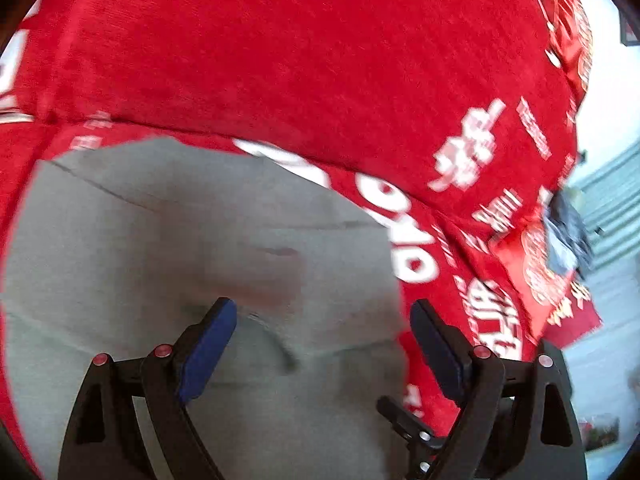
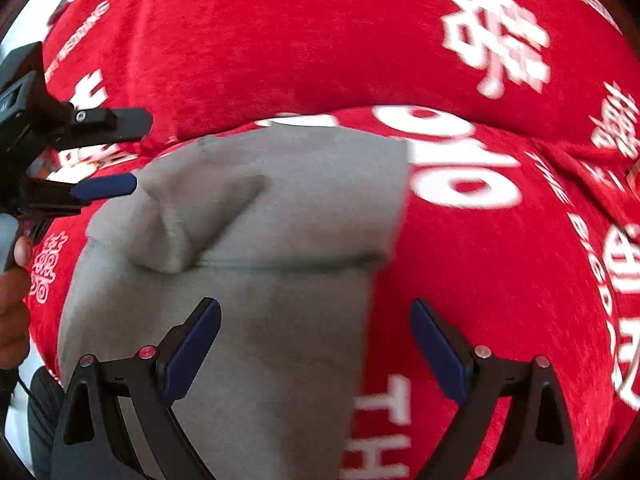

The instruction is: Fold small clothes

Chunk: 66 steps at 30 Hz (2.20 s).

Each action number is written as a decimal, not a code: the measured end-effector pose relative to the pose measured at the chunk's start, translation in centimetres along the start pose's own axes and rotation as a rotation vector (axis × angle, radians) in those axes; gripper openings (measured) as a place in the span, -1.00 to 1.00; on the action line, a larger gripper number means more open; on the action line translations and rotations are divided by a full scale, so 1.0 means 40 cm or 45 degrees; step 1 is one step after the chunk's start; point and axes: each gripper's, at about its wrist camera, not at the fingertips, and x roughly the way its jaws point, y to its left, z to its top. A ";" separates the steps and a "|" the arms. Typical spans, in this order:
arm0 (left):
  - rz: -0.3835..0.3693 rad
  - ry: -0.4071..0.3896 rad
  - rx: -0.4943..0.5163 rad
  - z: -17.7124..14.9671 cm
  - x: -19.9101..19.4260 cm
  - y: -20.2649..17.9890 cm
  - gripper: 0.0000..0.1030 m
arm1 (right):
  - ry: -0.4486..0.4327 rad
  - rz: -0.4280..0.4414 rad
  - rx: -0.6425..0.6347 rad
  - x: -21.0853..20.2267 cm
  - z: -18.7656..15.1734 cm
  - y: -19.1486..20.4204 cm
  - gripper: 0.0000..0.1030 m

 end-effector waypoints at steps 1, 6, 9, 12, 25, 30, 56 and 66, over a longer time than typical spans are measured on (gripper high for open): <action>0.038 -0.019 -0.011 0.004 -0.010 0.025 0.74 | -0.002 0.009 -0.018 0.006 0.012 0.015 0.86; 0.197 -0.052 -0.158 0.004 -0.029 0.183 0.74 | 0.033 0.147 -0.061 0.074 0.078 0.116 0.86; 0.254 -0.062 -0.231 -0.011 -0.023 0.259 0.74 | 0.038 0.132 -0.124 0.102 0.105 0.181 0.87; 0.269 -0.029 -0.287 -0.023 -0.007 0.311 0.74 | 0.066 -0.015 -0.270 0.163 0.125 0.256 0.70; 0.396 -0.003 -0.094 -0.047 0.035 0.291 0.75 | 0.099 0.104 0.088 0.186 0.126 0.025 -0.08; 0.423 0.021 -0.056 -0.044 0.040 0.280 0.75 | 0.097 0.143 0.159 0.192 0.142 0.001 -0.05; 0.396 -0.052 -0.035 -0.008 0.028 0.262 0.75 | -0.117 -0.205 0.291 0.090 0.161 -0.120 0.35; 0.541 -0.007 -0.052 -0.005 0.050 0.380 0.75 | 0.124 -0.142 -0.150 0.213 0.123 0.089 0.35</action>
